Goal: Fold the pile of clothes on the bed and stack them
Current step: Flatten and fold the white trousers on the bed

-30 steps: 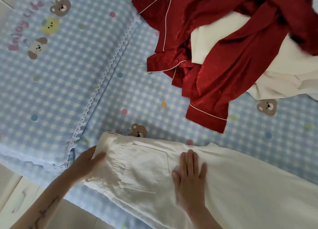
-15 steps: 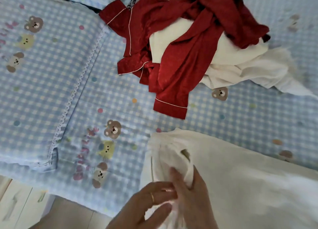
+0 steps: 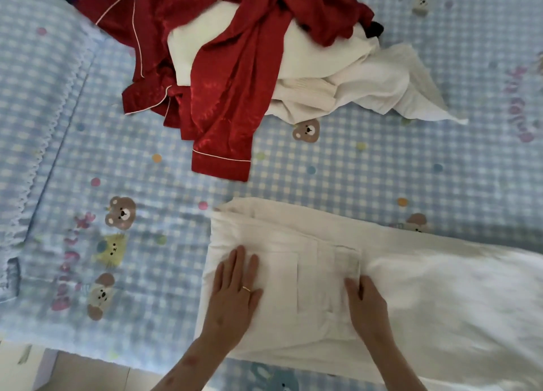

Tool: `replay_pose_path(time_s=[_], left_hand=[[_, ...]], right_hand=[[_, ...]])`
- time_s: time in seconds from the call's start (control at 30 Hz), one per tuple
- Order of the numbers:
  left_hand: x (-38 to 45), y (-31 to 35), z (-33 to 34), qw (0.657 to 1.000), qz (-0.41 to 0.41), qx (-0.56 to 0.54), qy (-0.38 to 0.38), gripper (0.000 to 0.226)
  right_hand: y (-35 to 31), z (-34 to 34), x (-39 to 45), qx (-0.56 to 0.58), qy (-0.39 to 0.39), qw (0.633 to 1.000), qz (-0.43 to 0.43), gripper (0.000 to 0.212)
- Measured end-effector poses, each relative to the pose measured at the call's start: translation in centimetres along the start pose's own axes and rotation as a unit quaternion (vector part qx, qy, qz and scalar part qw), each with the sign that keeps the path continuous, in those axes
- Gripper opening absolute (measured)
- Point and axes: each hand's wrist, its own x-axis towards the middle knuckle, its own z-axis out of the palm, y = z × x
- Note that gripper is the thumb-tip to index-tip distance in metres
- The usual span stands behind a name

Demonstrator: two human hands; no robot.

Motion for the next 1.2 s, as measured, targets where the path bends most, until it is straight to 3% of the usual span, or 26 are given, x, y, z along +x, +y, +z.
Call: replay_pose_path(time_s=[0.2,0.33,0.4,0.47,0.5,0.57,0.7,0.83,0.97,1.1,1.2], left_hand=[[-0.1,0.0,1.9,1.000,0.013,0.023,0.000,0.061],[-0.1,2.3,1.4,1.000,0.019,0.017,-0.001,0.063],[0.6,4.5,1.1,0.999,0.033,0.001,0.017,0.060],[2.3,6.9,1.1,0.996,0.080,0.010,0.027,0.055],[3.3,7.9,1.2,0.994,0.102,0.019,0.027,0.054],[5.2,9.5,1.9,0.989,0.140,0.053,0.016,0.056],[8.0,9.9,4.1,0.982,0.140,0.117,-0.037,0.062],[7.9,11.2,4.0,0.988,0.107,0.111,-0.025,0.058],[8.6,18.5,3.9,0.974,0.213,0.077,-0.006,0.052],[13.9,31.8,5.1,0.962,0.266,0.051,-0.020,0.053],[17.8,41.1,5.8,0.945,0.318,0.036,-0.072,0.057]], right_hand=[[2.6,0.7,-0.8,0.039,0.089,0.993,-0.067,0.021],[4.2,0.3,-0.1,0.013,0.024,0.999,-0.018,0.016],[4.1,0.5,-0.1,-0.030,0.098,0.994,-0.034,0.021],[3.2,1.2,-0.6,-0.100,0.204,0.965,-0.130,0.039],[2.8,1.7,-0.9,-0.129,0.213,0.949,-0.193,0.047],[3.1,2.8,-0.7,-0.187,0.162,0.928,-0.280,0.052],[4.8,3.9,2.8,-0.284,0.097,0.910,-0.285,0.057],[5.7,3.6,3.7,-0.263,0.089,0.905,-0.323,0.056],[11.8,-2.3,3.7,-0.282,0.159,0.907,-0.271,0.055],[20.6,-13.6,5.2,-0.328,0.247,0.900,-0.149,0.049],[25.1,-19.6,5.4,-0.326,0.300,0.888,-0.125,0.060]])
